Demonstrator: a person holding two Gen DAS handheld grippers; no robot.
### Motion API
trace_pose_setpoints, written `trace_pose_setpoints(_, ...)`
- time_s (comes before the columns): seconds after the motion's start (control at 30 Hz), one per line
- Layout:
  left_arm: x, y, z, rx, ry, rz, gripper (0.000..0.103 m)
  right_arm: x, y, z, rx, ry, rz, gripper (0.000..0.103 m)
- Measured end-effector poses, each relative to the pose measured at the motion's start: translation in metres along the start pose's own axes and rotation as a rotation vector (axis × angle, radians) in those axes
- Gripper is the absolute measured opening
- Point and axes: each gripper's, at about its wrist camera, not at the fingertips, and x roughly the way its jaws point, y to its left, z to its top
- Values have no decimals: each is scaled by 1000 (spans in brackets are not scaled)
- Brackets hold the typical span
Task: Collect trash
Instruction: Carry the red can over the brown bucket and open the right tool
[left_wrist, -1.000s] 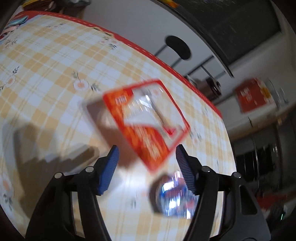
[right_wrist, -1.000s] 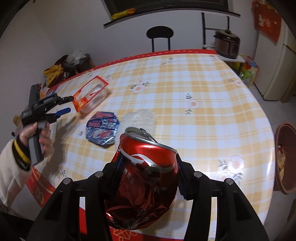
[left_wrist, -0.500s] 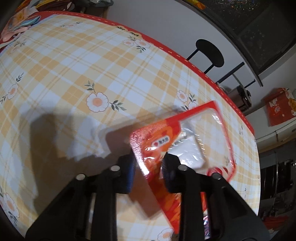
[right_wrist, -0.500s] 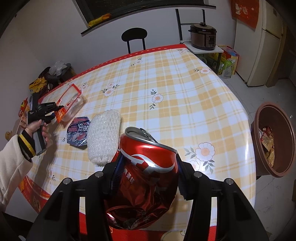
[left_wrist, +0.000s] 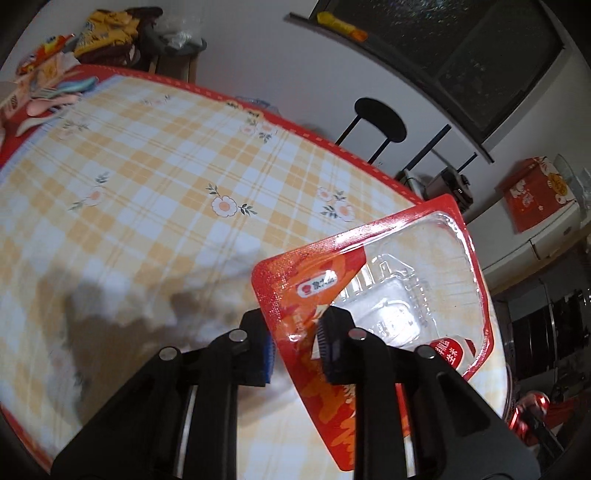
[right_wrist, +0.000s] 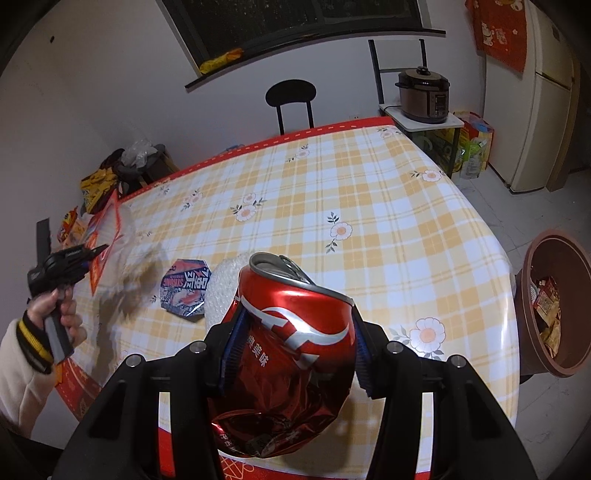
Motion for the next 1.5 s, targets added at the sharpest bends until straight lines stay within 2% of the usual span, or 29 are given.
trace_pose_setpoints(0.2, -41, -27, -30, 1, -13, -14, 22, -12, -29, 0, 39, -31, 37, 50)
trace_pose_setpoints(0.4, -62, -80, -56, 18, -21, -39, 22, -35, -80, 3, 85, -78, 43, 50)
trace_pose_setpoints(0.53, -65, -127, -71, 54, -28, -52, 22, -60, -141, 6, 128, -122, 0, 50)
trace_pose_setpoints(0.67, -66, -174, -87, 91, -33, -66, 22, -81, -209, 6, 165, -139, -79, 50)
trace_pose_setpoints(0.83, -63, -218, -110, 116, -27, -84, 22, -98, -283, 8, 205, -147, -163, 50)
trace_pose_setpoints(1.0, -63, -251, -130, 136, -26, -91, 22, -99, -338, 13, 250, -144, -212, 50)
trace_pose_setpoints(1.27, -65, -272, -146, 158, -20, -78, 22, -83, -377, 18, 317, -125, -200, 53)
trace_pose_setpoints(1.3, -64, -273, -146, 160, -19, -75, 22, -82, -378, 19, 323, -122, -197, 55)
trace_pose_setpoints(1.33, -64, -274, -147, 162, -18, -72, 22, -82, -381, 19, 331, -121, -193, 62)
trace_pose_setpoints(1.4, -63, -278, -148, 168, -17, -70, 22, -82, -383, 19, 345, -128, -182, 64)
trace_pose_setpoints(1.5, -64, -284, -147, 183, -17, -74, 22, -89, -382, 21, 350, -152, -171, 76)
